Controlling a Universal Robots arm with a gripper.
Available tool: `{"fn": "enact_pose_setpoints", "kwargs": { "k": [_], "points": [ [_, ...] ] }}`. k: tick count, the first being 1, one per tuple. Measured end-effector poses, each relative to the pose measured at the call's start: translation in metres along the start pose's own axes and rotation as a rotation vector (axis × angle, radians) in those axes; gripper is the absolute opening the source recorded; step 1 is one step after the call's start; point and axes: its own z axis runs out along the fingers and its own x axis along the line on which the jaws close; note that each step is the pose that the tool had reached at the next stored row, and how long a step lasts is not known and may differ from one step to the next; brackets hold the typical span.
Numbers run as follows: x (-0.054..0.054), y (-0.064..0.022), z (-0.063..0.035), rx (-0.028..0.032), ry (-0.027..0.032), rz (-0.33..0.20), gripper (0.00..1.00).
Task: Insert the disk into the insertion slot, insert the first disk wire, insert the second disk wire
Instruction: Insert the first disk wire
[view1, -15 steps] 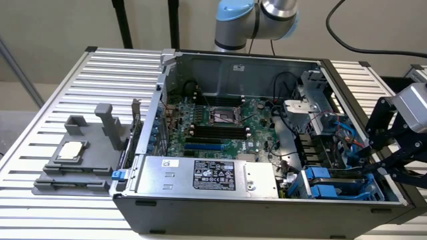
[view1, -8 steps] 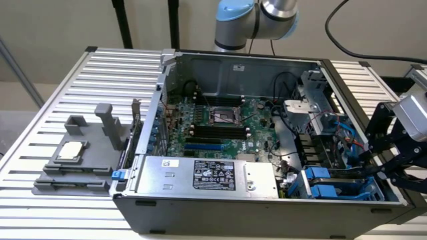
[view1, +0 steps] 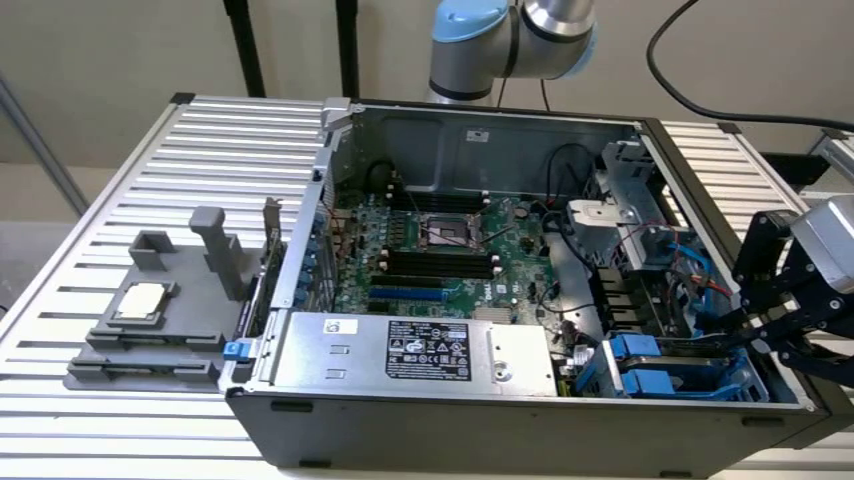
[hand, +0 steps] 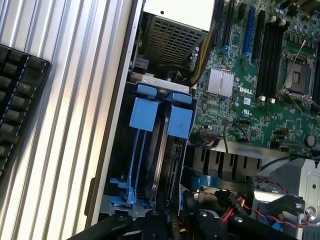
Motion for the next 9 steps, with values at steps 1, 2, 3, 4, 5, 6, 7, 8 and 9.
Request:
{"fn": "enact_pose_setpoints", "kwargs": {
  "k": [1,2,3,4,5,6,7,8,9],
  "points": [
    [0.0001,-0.0003,0.0,-0.0004,-0.0014,-0.003,0.31],
    [0.0002,-0.0006,-0.0001,-0.0008,-0.0026,-0.006,0.24],
    [0.0004,-0.0008,-0.0001,-0.0012,-0.0038,-0.009,0.24],
    [0.0005,-0.001,-0.0001,-0.0017,-0.0048,-0.012,0.24],
    [0.0006,-0.0011,-0.0001,-0.0021,-0.0059,-0.014,0.24],
    [0.0006,-0.001,-0.0001,-0.0026,-0.0065,-0.017,0.24],
    [0.0006,-0.001,-0.0001,-0.0031,-0.0065,-0.019,0.21],
    [0.0005,-0.0006,0.0,-0.0037,-0.0066,-0.022,0.16],
    [0.0004,0.0001,-0.0001,-0.0042,-0.0063,-0.024,0.16]
  ]
}}
